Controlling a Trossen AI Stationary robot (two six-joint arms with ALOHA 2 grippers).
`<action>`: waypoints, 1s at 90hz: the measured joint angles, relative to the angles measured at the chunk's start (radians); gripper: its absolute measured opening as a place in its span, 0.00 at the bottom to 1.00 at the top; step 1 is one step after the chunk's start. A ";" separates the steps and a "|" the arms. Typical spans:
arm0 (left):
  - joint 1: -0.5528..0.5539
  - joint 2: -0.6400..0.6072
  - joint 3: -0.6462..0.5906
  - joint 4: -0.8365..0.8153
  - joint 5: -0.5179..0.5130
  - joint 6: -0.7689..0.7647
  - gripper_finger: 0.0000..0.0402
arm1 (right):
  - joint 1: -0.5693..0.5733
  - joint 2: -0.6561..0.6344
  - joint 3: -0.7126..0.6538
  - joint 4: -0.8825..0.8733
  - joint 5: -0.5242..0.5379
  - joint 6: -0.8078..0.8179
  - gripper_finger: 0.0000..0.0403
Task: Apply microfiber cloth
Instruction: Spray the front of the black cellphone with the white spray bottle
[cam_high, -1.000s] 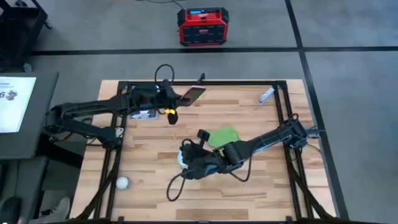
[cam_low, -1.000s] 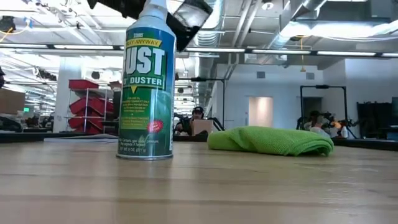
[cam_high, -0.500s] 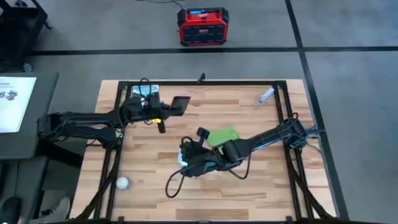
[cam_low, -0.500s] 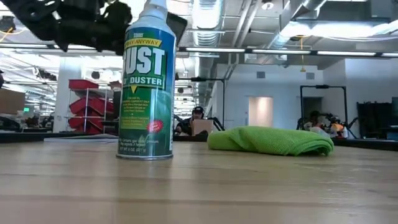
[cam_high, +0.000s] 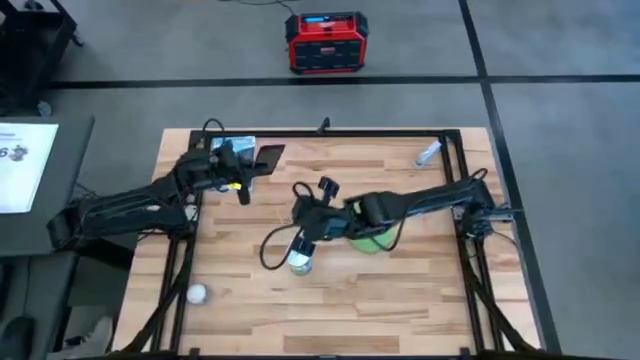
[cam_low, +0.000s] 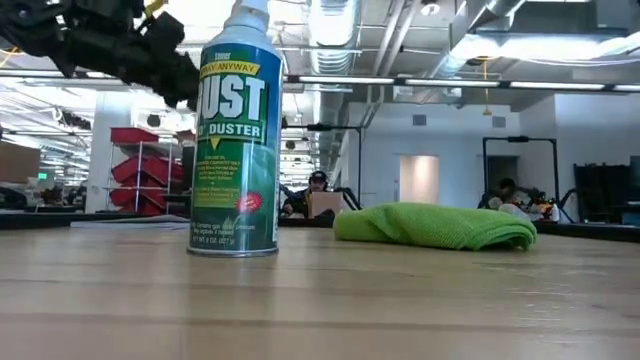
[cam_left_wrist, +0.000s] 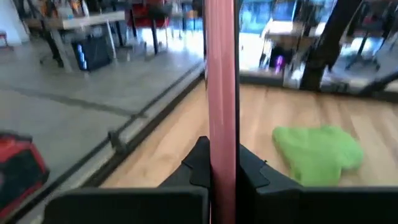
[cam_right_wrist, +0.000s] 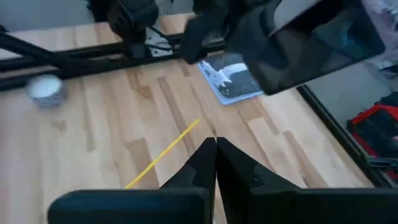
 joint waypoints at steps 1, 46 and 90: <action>0.001 0.002 0.000 0.003 0.000 0.000 0.00 | -0.002 0.000 0.007 -0.009 -0.007 0.005 0.00; 0.061 0.003 -0.166 0.206 0.005 -0.045 0.00 | -0.016 0.013 0.045 -0.078 -0.187 0.044 0.00; 0.060 0.003 -0.167 0.209 0.032 -0.072 0.01 | -0.033 0.078 0.018 -0.020 -0.290 0.033 0.00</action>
